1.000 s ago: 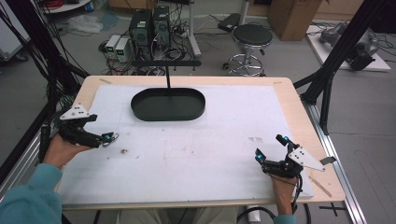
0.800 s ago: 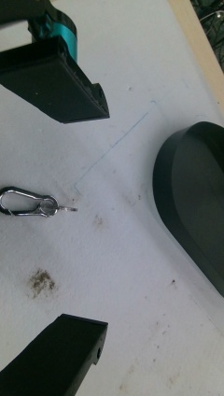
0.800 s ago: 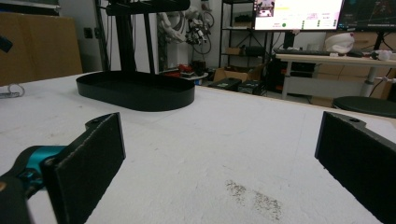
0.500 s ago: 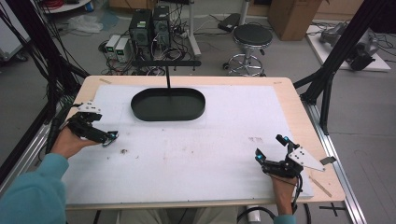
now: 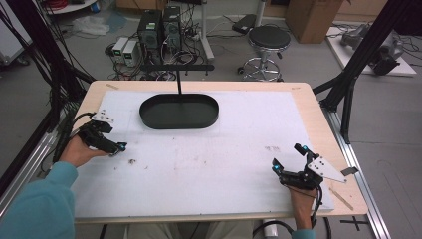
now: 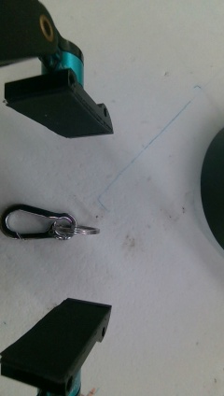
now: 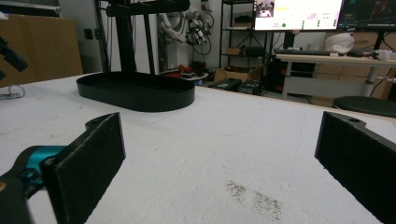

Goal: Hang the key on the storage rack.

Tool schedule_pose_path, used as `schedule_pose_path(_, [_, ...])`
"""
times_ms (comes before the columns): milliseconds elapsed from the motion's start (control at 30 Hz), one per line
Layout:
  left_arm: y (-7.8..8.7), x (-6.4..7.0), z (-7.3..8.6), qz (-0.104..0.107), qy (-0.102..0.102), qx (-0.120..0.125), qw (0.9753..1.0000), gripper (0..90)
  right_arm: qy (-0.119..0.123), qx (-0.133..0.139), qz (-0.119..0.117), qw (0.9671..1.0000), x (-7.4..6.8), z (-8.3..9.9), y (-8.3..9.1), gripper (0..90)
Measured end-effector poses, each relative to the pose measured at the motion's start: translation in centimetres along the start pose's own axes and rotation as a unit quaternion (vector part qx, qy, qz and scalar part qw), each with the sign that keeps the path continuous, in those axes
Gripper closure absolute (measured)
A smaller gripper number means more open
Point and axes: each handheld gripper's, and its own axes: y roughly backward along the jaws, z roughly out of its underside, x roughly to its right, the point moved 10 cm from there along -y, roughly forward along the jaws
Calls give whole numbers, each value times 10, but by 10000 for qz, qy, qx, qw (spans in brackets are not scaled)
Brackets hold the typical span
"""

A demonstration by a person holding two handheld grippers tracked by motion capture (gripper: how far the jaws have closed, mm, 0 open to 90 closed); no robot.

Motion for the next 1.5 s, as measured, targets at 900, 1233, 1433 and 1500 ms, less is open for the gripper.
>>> schedule_pose_path(900, [-11,3,14,304,-73,-434,9986,558,10,14,-1,10000,0,0,0,8])
schedule_pose_path(1233, [-13,3,16,295,-64,-534,9981,617,16,9,-2,10000,0,0,0,8])
schedule_pose_path(1433, [-13,4,17,325,-21,-561,9979,697,-6,3,-3,10000,0,0,0,8])
schedule_pose_path(1500, [-13,3,16,324,-34,-552,9979,707,-6,7,-10,10000,0,0,0,8])
